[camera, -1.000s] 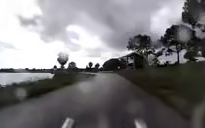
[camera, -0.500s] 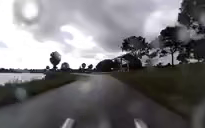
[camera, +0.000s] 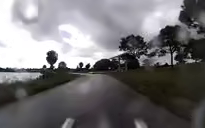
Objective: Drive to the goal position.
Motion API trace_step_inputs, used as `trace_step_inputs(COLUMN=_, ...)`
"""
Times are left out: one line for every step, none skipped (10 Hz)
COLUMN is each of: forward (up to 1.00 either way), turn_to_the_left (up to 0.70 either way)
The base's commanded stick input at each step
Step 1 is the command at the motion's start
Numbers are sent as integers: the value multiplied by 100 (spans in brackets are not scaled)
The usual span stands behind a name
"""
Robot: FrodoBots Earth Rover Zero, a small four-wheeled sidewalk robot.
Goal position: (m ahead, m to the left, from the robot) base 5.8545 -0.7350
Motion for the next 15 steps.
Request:
trace_step_inputs(forward=100, turn_to_the_left=0)
trace_step_inputs(forward=100, turn_to_the_left=0)
trace_step_inputs(forward=100, turn_to_the_left=0)
trace_step_inputs(forward=100, turn_to_the_left=0)
trace_step_inputs(forward=100, turn_to_the_left=0)
trace_step_inputs(forward=100, turn_to_the_left=0)
trace_step_inputs(forward=100, turn_to_the_left=0)
trace_step_inputs(forward=100, turn_to_the_left=0)
trace_step_inputs(forward=100, turn_to_the_left=0)
trace_step_inputs(forward=100, turn_to_the_left=0)
trace_step_inputs(forward=100, turn_to_the_left=0)
trace_step_inputs(forward=100, turn_to_the_left=0)
trace_step_inputs(forward=100, turn_to_the_left=0)
trace_step_inputs(forward=100, turn_to_the_left=0)
trace_step_inputs(forward=100, turn_to_the_left=0)
